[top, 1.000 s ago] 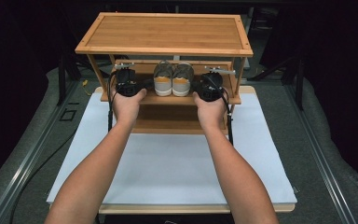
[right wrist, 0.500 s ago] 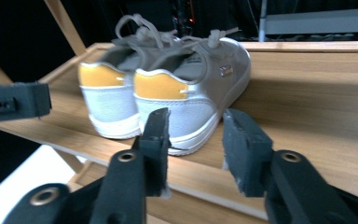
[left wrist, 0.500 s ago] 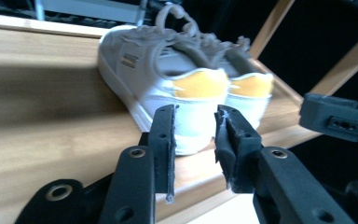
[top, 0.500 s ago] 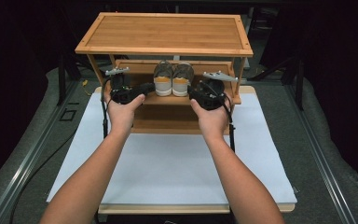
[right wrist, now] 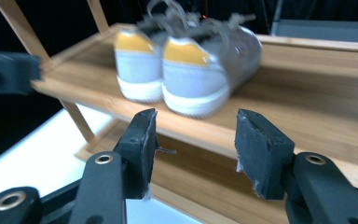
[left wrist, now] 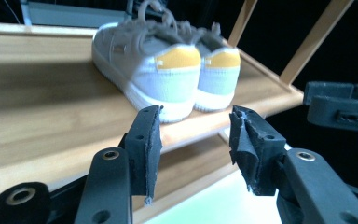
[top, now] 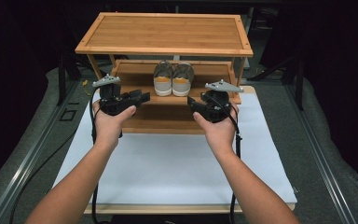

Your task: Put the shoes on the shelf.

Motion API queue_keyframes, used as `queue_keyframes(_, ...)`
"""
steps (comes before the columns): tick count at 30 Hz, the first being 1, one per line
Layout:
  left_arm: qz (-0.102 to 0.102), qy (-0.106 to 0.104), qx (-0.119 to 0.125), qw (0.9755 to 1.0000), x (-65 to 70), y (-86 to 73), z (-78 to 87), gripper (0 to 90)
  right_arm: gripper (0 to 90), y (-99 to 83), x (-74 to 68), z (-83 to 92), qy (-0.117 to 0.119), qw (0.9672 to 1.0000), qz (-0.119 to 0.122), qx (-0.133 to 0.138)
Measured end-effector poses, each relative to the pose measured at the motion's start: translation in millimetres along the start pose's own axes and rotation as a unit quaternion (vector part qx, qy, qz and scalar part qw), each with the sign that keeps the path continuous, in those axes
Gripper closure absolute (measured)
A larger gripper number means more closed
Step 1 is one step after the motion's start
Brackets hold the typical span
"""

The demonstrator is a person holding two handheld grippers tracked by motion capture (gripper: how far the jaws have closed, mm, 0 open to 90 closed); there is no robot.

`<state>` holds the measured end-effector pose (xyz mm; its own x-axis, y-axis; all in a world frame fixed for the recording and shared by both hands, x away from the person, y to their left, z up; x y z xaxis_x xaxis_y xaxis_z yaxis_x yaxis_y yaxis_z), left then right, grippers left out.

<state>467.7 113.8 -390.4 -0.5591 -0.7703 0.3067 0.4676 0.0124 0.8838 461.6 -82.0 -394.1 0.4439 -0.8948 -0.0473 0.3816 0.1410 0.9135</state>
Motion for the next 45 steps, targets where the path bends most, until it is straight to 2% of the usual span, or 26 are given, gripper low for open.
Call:
queue_keyframes(2,-0.002,0.003,-0.002,1.0000,-4.0,-6.8,3.5,51.8,47.8,-6.3,3.8,-0.5,-0.010,0.9999,0.001,-0.005)
queue_keyframes(4,-0.003,0.004,-0.004,1.0000,-8.1,-14.3,7.5,51.2,47.3,-12.0,3.4,0.8,-0.006,0.9999,-0.004,-0.007)
queue_keyframes(6,-0.006,0.006,-0.007,0.9999,-12.4,-22.8,11.7,51.2,46.9,-19.3,1.3,3.2,-0.005,0.9998,0.008,-0.017)
queue_keyframes(7,-0.008,0.008,-0.008,0.9999,-14.9,-27.1,13.8,51.2,46.6,-23.1,1.8,4.4,-0.020,0.9993,0.020,-0.025)
queue_keyframes(8,-0.011,0.009,-0.012,0.9998,-17.0,-32.0,16.2,51.2,46.1,-25.8,1.0,5.9,-0.024,0.9992,0.025,-0.022)
queue_keyframes(9,-0.013,0.009,-0.014,0.9998,-18.7,-36.7,19.0,51.2,46.0,-28.7,-1.1,7.0,-0.015,0.9996,0.019,-0.017)
queue_keyframes(10,-0.016,0.008,-0.015,0.9997,-19.9,-41.0,22.3,51.2,46.0,-33.4,-2.8,8.1,-0.008,0.9996,0.014,-0.022)
queue_keyframes(11,-0.020,0.010,-0.014,0.9997,-21.2,-45.1,25.8,51.2,46.0,-38.4,-2.5,9.5,-0.013,0.9994,0.013,-0.030)
queue_keyframes(13,-0.032,0.013,-0.017,0.9993,-22.6,-54.1,31.6,51.2,46.1,-47.2,-4.1,12.2,-0.004,0.9996,-0.001,-0.028)
queue_keyframes(17,-0.051,0.012,-0.026,0.9983,-21.3,-72.2,40.9,51.4,46.5,-68.4,-1.9,19.5,-0.018,0.9988,0.002,-0.045)
queue_keyframes(18,-0.055,0.012,-0.026,0.9980,-21.1,-76.4,43.1,51.4,46.5,-72.8,-1.2,21.2,-0.021,0.9990,-0.001,-0.041)
queue_keyframes(21,-0.057,0.010,-0.022,0.9981,-19.9,-89.9,49.0,51.4,46.5,-89.7,-0.3,26.6,-0.031,0.9986,-0.005,-0.043)
queue_keyframes(24,-0.059,0.005,-0.018,0.9981,-18.4,-105.4,53.5,51.0,46.3,-107.4,-3.9,31.5,-0.025,0.9988,-0.004,-0.042)
queue_keyframes(28,-0.057,0.011,-0.030,0.9979,-20.7,-133.0,56.2,50.3,46.2,-130.1,-2.5,39.9,-0.039,0.9982,0.007,-0.044)
queue_keyframes(30,-0.056,0.014,-0.036,0.9977,-23.6,-146.8,56.6,50.3,46.2,-139.4,-0.7,45.0,-0.039,0.9985,0.011,-0.036)
queue_keyframes(32,-0.048,0.012,-0.041,0.9980,-26.4,-159.9,56.3,50.3,46.3,-151.0,3.0,48.8,-0.048,0.9981,0.013,-0.037)
queue_keyframes(34,-0.042,0.013,-0.046,0.9979,-29.8,-172.1,55.0,50.3,46.3,-161.7,3.3,50.3,-0.032,0.9988,0.006,-0.035)
queue_keyframes(36,-0.044,0.015,-0.057,0.9973,-32.3,-182.5,52.2,50.3,46.3,-171.6,4.7,50.6,-0.028,0.9988,0.010,-0.039)
queue_keyframes(39,-0.045,0.015,-0.061,0.9970,-34.5,-191.5,49.3,50.2,46.4,-182.1,8.0,51.5,-0.030,0.9984,0.026,-0.040)
queue_keyframes(40,-0.052,0.018,-0.064,0.9965,-35.5,-193.7,48.5,50.1,46.4,-185.1,9.1,51.4,-0.031,0.9984,0.029,-0.039)
queue_keyframes(41,-0.061,0.021,-0.066,0.9957,-36.8,-195.7,47.9,49.7,46.6,-188.9,10.3,51.0,-0.031,0.9982,0.028,-0.042)
queue_keyframes(45,-0.053,0.024,-0.076,0.9954,-40.5,-206.0,44.8,49.1,47.1,-200.7,13.8,46.4,-0.024,0.9981,0.010,-0.055)
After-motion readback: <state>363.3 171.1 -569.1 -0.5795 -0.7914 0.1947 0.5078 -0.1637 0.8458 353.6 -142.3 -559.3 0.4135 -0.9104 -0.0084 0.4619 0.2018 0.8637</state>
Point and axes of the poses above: each handheld gripper's, and its own axes: z roughly backward along the jaws, y roughly out of its top, x roughly to its right, the point moved 10 cm from there along -z, roughly forward along the jaws, and after that the axes turned 3 degrees about z, right-handed, at the moved point
